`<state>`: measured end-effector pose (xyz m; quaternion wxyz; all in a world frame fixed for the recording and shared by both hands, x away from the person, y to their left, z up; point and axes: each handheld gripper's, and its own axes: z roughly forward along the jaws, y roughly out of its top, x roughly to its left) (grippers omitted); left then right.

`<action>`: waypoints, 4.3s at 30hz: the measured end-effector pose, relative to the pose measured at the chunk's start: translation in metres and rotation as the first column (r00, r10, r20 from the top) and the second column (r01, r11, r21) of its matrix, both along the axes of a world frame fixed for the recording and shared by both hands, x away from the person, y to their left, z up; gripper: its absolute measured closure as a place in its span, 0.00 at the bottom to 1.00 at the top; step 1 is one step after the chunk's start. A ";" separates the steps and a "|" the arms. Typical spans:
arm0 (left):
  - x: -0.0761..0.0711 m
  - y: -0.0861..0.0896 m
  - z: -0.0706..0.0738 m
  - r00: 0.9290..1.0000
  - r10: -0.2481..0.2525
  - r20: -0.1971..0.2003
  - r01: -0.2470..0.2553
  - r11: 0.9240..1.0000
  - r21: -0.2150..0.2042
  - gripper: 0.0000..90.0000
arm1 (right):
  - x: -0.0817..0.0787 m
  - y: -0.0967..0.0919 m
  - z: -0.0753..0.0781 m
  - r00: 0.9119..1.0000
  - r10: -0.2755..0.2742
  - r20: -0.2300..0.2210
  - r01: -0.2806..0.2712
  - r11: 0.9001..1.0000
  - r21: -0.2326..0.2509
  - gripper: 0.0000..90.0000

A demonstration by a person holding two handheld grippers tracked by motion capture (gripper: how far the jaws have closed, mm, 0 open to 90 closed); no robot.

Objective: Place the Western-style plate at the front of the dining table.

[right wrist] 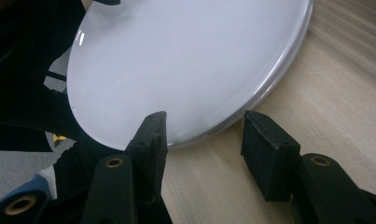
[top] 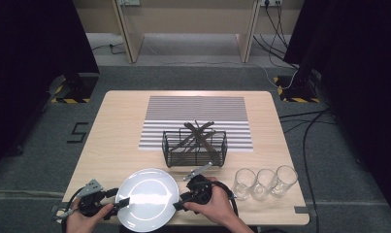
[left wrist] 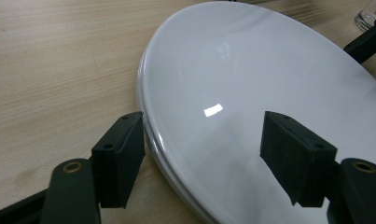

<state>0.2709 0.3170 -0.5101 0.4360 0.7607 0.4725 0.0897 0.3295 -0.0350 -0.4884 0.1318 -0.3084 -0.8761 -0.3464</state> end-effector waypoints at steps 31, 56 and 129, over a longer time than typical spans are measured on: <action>-0.009 -0.002 0.007 1.000 -0.014 0.006 0.014 0.998 0.067 0.36 | -0.001 0.001 0.000 1.000 0.013 -0.022 -0.012 0.999 0.036 0.60; -0.001 0.000 0.003 1.000 -0.020 0.013 0.019 0.999 0.036 0.37 | 0.015 0.008 0.008 0.997 -0.026 -0.067 0.036 0.987 0.158 0.64; -0.010 0.032 0.005 0.906 0.260 0.335 -0.271 0.962 -0.015 0.30 | 0.024 -0.047 0.084 0.921 -0.389 0.024 0.350 0.852 0.389 0.96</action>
